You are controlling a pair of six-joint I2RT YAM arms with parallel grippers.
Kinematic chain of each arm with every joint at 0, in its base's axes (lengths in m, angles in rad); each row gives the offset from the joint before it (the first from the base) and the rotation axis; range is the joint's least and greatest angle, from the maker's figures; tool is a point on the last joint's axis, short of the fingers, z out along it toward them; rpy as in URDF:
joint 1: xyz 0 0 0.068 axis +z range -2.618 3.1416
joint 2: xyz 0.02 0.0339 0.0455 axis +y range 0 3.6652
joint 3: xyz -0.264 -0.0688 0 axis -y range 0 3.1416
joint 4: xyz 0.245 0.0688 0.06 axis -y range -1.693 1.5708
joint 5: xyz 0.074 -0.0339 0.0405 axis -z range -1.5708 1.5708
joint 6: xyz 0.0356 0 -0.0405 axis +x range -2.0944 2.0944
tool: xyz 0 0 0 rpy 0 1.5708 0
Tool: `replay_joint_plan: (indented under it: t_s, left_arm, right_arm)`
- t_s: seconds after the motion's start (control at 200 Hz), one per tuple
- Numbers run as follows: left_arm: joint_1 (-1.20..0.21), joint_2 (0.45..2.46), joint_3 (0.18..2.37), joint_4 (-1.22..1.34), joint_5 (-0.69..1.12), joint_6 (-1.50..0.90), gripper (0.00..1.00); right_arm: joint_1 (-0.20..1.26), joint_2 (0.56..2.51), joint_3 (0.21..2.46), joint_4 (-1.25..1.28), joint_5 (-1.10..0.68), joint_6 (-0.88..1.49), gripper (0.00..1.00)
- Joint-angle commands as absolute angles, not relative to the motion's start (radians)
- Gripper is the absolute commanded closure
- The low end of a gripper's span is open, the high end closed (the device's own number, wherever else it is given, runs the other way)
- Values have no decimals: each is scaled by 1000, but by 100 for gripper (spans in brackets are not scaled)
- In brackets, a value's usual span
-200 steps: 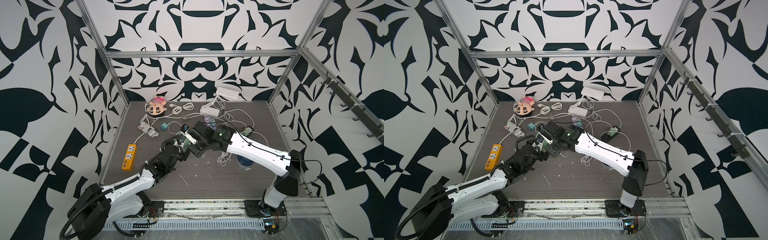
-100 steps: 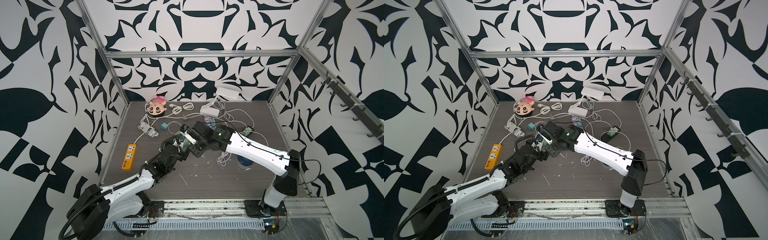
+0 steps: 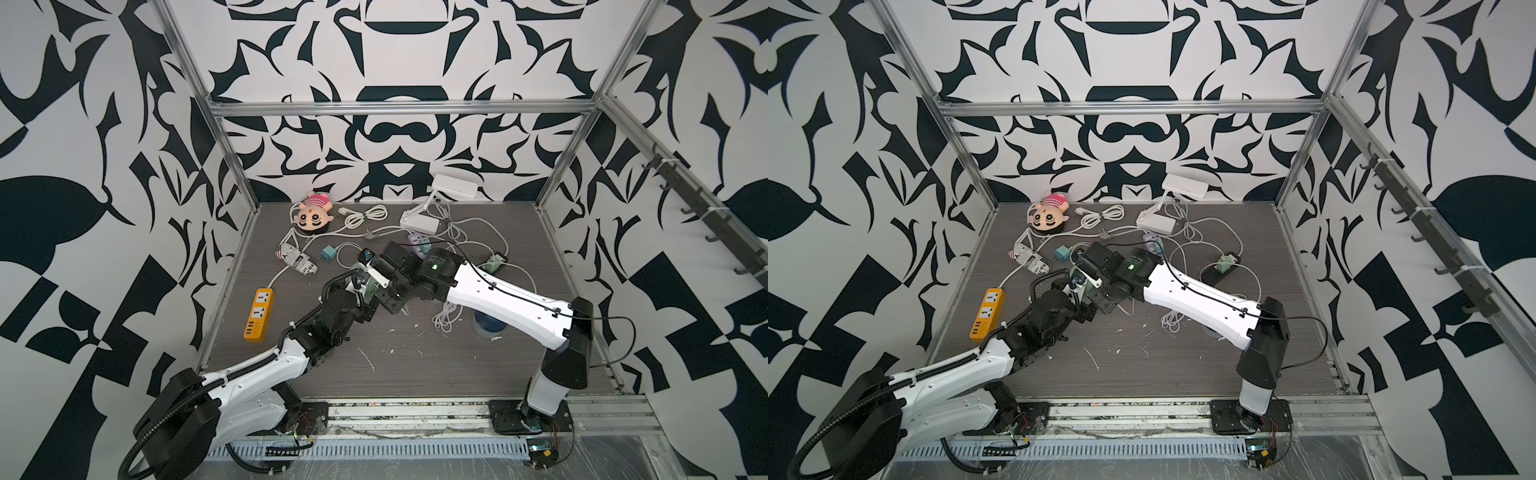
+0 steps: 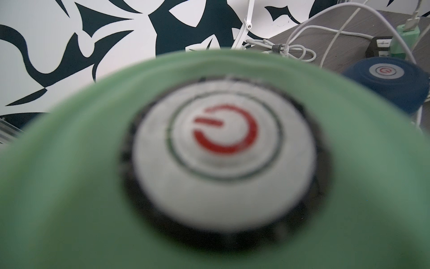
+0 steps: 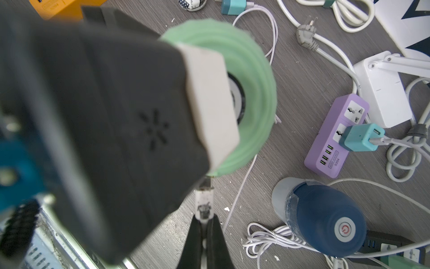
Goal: Charge the cordless meat grinders
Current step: Insert the charging cable into the cordless meat grinder.
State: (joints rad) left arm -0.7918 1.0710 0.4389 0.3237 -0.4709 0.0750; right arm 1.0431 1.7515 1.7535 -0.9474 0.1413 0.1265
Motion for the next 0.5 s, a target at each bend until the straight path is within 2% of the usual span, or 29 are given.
replay_joint_plan:
  t_s: [0.0,0.495]
  left_arm:
    - [-799,1060,439,374,-434,79,64]
    - [-837,1096,433,381,-437,81,67]
  right_arm:
    - [1048,1753,1809,-917,171,114,100]
    - [1047,1786,1898,-914,151,125,100]
